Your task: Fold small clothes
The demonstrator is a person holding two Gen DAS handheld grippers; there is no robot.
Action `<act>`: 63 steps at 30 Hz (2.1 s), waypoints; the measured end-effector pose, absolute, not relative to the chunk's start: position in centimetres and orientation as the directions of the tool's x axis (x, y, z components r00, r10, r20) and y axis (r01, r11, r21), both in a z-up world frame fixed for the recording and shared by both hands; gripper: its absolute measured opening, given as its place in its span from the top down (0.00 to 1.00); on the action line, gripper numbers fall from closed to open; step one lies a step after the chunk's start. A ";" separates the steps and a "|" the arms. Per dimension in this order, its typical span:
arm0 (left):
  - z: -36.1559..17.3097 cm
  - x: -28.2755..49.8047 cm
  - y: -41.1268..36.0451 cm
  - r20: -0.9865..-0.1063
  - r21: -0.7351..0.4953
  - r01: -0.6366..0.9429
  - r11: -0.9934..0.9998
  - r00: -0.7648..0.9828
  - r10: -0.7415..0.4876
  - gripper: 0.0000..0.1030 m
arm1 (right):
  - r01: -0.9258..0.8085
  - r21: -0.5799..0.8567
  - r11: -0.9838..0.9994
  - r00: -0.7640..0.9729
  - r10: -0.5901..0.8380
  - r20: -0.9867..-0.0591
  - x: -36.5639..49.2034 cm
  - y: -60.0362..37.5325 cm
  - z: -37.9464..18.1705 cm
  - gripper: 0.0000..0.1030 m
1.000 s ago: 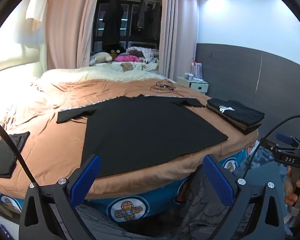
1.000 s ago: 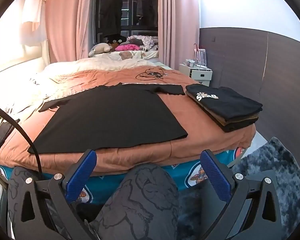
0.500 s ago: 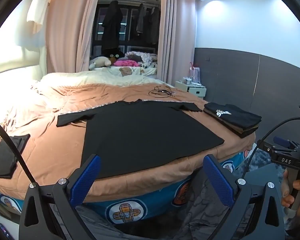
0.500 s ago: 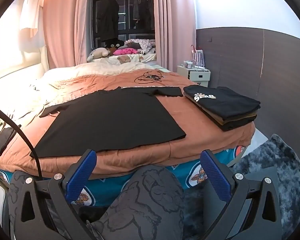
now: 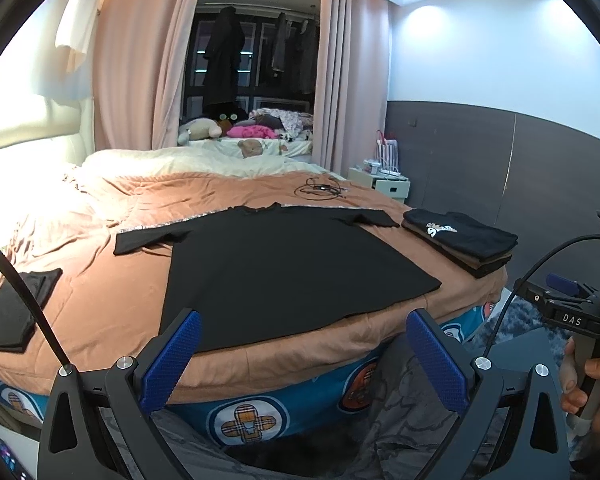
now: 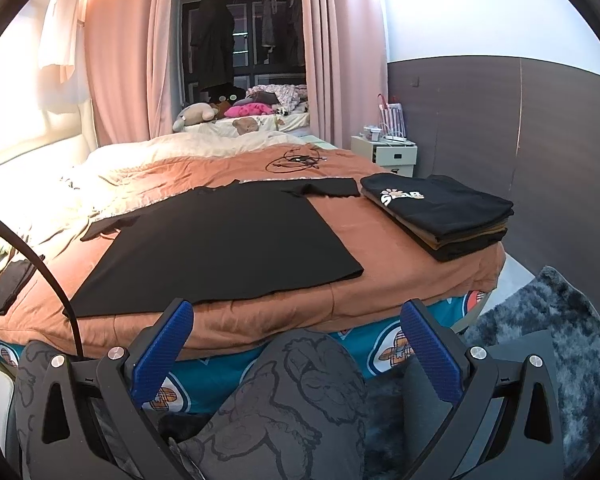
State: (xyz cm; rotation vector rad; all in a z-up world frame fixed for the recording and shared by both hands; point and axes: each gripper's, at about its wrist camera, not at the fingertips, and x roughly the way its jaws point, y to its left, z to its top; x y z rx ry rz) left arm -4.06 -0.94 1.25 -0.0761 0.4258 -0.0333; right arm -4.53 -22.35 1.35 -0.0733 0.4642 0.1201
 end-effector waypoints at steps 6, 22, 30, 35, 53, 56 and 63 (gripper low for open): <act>1.3 -4.8 -1.3 -0.405 -0.079 0.012 0.997 0.913 -0.043 0.00 | -0.135 -0.034 0.990 0.889 0.106 -0.446 -4.7 -22.5 1.4 0.00; 1.3 -6.6 -1.9 -0.392 -0.078 0.025 0.997 0.918 -0.053 0.00 | -0.135 -0.040 0.990 0.898 0.105 -0.428 -5.5 -22.6 1.1 0.00; 1.5 -7.7 -2.3 -0.379 -0.070 0.020 0.997 0.924 -0.045 0.00 | -0.135 -0.038 0.990 0.902 0.107 -0.419 -6.1 -22.9 0.7 0.00; 1.6 -8.3 -2.2 -0.377 -0.071 0.026 0.997 0.925 -0.052 0.00 | -0.134 -0.037 0.990 0.903 0.107 -0.416 -6.1 -23.0 0.5 0.00; 1.6 -7.9 -1.4 -0.399 -0.100 0.044 0.994 0.913 -0.080 0.00 | -0.142 -0.030 0.989 0.899 0.116 -0.422 -5.5 -23.2 0.3 0.00; 1.4 -7.2 -1.3 -0.405 -0.097 0.043 0.994 0.911 -0.079 0.00 | -0.142 -0.032 0.989 0.899 0.115 -0.422 -4.8 -23.2 0.4 0.00; 1.0 -3.4 0.0 -0.427 -0.113 0.024 0.993 0.901 -0.070 0.00 | -0.153 -0.028 0.988 0.889 0.125 -0.441 -1.4 -22.8 0.6 0.00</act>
